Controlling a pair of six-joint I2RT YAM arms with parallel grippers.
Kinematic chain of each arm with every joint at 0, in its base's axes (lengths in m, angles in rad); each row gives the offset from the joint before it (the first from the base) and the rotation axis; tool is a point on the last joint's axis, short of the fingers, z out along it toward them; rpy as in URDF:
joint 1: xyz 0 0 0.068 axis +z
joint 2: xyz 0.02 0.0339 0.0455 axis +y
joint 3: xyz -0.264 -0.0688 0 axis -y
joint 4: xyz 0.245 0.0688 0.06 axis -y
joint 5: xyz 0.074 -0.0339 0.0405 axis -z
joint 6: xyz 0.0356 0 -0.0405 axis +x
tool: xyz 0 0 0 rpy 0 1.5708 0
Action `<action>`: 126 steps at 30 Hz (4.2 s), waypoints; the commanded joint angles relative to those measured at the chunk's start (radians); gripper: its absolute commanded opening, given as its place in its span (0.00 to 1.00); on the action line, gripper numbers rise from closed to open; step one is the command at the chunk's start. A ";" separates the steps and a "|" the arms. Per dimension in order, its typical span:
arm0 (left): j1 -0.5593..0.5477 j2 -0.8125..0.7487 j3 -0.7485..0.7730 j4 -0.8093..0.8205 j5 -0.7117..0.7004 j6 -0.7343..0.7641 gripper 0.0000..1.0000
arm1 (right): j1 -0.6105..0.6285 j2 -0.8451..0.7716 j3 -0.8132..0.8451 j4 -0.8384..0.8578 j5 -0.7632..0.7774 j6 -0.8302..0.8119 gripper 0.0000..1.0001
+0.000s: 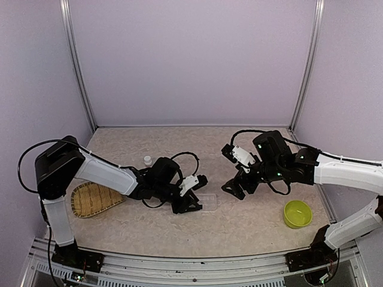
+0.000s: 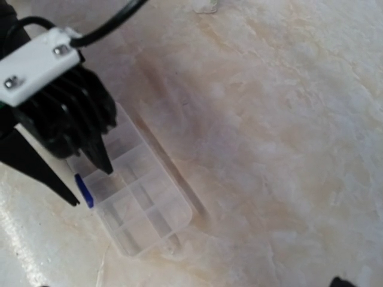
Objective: Sort the pills into containers
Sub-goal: Open the lid of the pill container, then pass from the left arm to the right, then open the lid of the pill container.
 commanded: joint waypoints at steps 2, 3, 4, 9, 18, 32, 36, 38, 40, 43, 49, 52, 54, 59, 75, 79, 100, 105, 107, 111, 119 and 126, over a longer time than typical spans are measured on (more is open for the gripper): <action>0.005 0.023 0.026 -0.015 0.028 0.015 0.29 | -0.009 -0.018 -0.013 0.007 -0.006 0.003 1.00; 0.005 0.024 0.026 -0.015 0.030 0.015 0.25 | -0.008 -0.016 -0.012 0.008 -0.005 0.002 1.00; 0.005 0.025 0.026 -0.014 0.032 0.014 0.22 | -0.008 -0.014 -0.014 0.010 -0.004 0.001 1.00; 0.002 0.027 0.034 -0.004 0.053 0.001 0.06 | -0.009 -0.009 -0.010 0.012 -0.003 0.001 1.00; 0.006 -0.044 0.050 0.008 0.045 -0.073 0.00 | -0.009 -0.008 -0.005 0.016 -0.028 0.015 1.00; 0.007 -0.311 0.052 0.012 -0.018 -0.225 0.00 | -0.103 -0.063 -0.027 0.080 -0.202 0.123 1.00; 0.006 -0.375 0.046 0.011 0.008 -0.275 0.00 | -0.120 -0.089 -0.029 0.092 -0.241 0.125 1.00; 0.005 -0.397 0.045 0.014 0.029 -0.295 0.00 | -0.126 -0.093 -0.027 0.103 -0.272 0.122 1.00; 0.003 -0.420 0.044 0.014 0.046 -0.314 0.00 | -0.125 -0.082 -0.020 0.108 -0.307 0.116 1.00; -0.005 -0.449 0.044 0.007 0.059 -0.330 0.00 | -0.126 -0.057 -0.009 0.112 -0.337 0.115 1.00; -0.019 -0.497 0.036 0.013 0.084 -0.361 0.00 | -0.134 -0.016 -0.010 0.121 -0.453 0.108 1.00; -0.028 -0.514 0.028 0.021 0.090 -0.371 0.01 | -0.134 0.000 -0.019 0.144 -0.543 0.107 1.00; -0.034 -0.521 0.026 0.024 0.093 -0.375 0.02 | -0.134 0.008 -0.023 0.161 -0.585 0.109 1.00; -0.046 -0.522 0.031 0.022 0.093 -0.375 0.04 | -0.134 0.045 -0.002 0.169 -0.667 0.113 0.95; -0.059 -0.537 0.031 0.025 0.091 -0.373 0.05 | -0.141 0.094 0.007 0.165 -0.775 0.107 0.49; -0.060 -0.537 0.026 0.031 0.091 -0.377 0.07 | -0.143 0.093 0.004 0.166 -0.765 0.104 0.36; -0.073 -0.609 -0.005 0.002 -0.070 -0.355 0.80 | -0.148 0.032 -0.006 0.189 -0.672 0.156 0.01; -0.135 -0.647 -0.030 -0.085 -0.266 -0.239 0.99 | -0.151 0.021 0.013 0.197 -0.675 0.210 0.01; -0.154 -0.648 -0.041 -0.112 -0.281 -0.207 0.99 | -0.151 0.013 0.023 0.195 -0.671 0.221 0.01; -0.203 -0.630 -0.051 -0.160 -0.329 -0.143 0.99 | -0.154 -0.001 0.042 0.186 -0.673 0.236 0.01; -0.213 -0.583 -0.050 -0.166 -0.509 -0.115 0.99 | -0.153 -0.037 0.048 0.188 -0.735 0.240 0.01; -0.159 -0.592 -0.030 -0.090 -0.574 -0.152 0.99 | -0.154 -0.044 0.022 0.182 -0.776 0.206 0.01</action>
